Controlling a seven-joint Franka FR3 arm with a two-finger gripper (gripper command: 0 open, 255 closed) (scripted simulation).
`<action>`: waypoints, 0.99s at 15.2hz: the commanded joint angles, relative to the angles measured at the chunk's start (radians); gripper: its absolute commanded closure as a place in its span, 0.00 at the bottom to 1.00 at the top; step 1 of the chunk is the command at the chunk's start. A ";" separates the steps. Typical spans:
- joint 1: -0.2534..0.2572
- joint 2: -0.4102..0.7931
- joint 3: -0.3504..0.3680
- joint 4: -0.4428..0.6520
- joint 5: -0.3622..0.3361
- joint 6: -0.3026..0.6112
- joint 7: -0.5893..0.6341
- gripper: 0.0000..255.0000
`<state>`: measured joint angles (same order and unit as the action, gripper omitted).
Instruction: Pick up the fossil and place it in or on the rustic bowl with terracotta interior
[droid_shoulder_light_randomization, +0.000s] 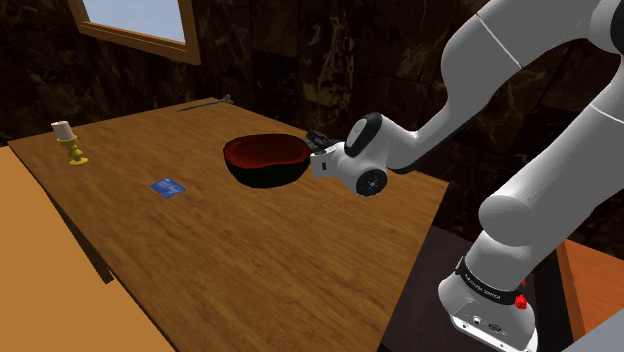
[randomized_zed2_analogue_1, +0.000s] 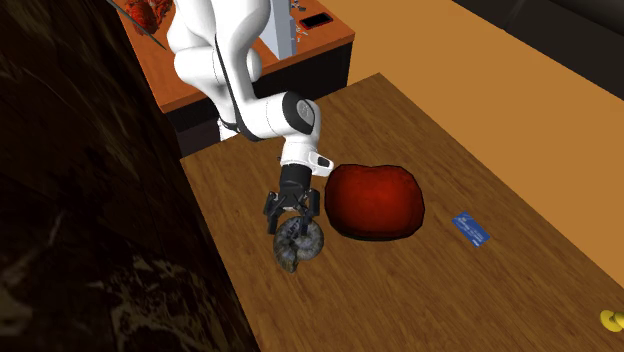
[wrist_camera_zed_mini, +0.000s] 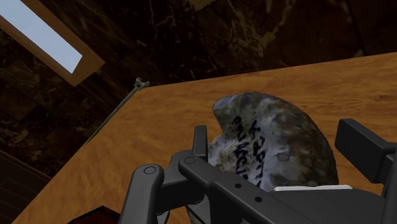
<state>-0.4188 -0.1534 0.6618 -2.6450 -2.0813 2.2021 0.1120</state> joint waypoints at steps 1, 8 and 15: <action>-0.001 0.004 0.000 0.000 -0.001 0.000 -0.001 0.00; -0.001 0.003 -0.001 -0.002 -0.003 0.000 0.001 1.00; 0.000 -0.031 -0.008 0.002 0.015 0.033 -0.020 1.00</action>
<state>-0.4201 -0.1673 0.6566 -2.6419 -2.0759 2.2190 0.1006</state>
